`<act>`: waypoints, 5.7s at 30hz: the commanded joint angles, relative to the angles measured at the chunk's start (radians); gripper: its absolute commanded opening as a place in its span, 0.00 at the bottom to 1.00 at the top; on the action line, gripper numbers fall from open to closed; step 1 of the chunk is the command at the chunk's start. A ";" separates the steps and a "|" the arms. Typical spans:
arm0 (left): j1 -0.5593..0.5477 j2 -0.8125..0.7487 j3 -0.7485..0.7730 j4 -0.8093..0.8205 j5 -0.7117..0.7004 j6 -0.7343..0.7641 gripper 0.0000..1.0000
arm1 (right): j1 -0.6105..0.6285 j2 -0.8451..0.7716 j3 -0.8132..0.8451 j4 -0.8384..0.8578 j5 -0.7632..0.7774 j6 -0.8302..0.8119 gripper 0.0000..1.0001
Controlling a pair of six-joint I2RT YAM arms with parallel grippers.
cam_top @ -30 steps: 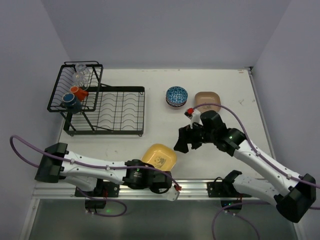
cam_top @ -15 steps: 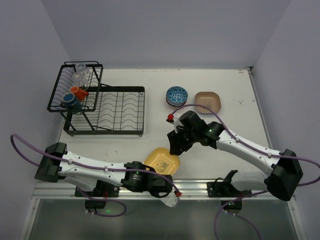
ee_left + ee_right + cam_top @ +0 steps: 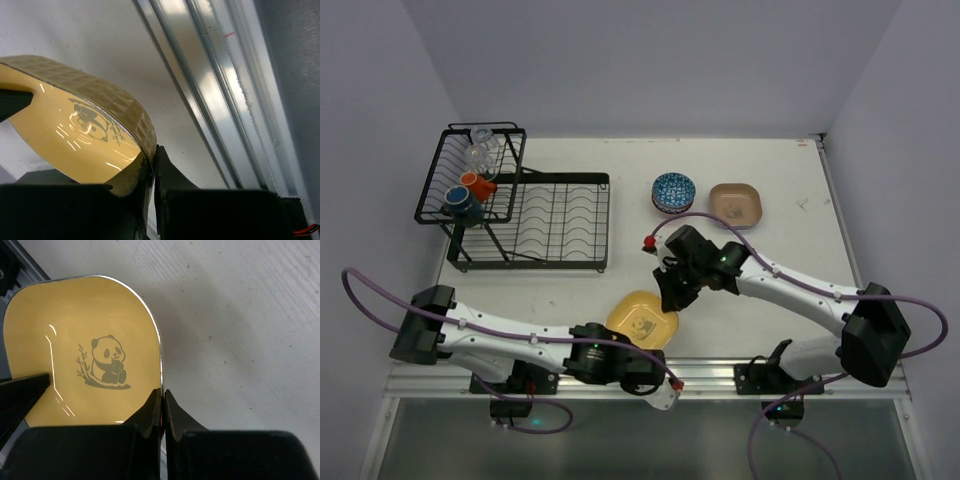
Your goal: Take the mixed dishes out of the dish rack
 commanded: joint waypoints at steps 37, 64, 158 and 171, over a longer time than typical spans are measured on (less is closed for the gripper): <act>0.486 -0.614 -0.216 0.331 -0.232 -0.715 1.00 | -0.921 0.330 0.369 0.303 0.167 -0.207 0.02; 0.486 -0.653 -0.239 0.332 -0.207 -0.699 1.00 | -0.934 0.466 0.426 0.215 0.120 -0.214 0.35; 1.885 0.513 0.973 0.199 0.471 -0.352 0.74 | -0.660 -0.844 -0.270 0.303 -0.380 0.218 0.99; 1.883 0.524 1.008 0.197 0.478 -0.376 0.33 | -0.660 -0.854 -0.275 0.311 -0.386 0.218 0.99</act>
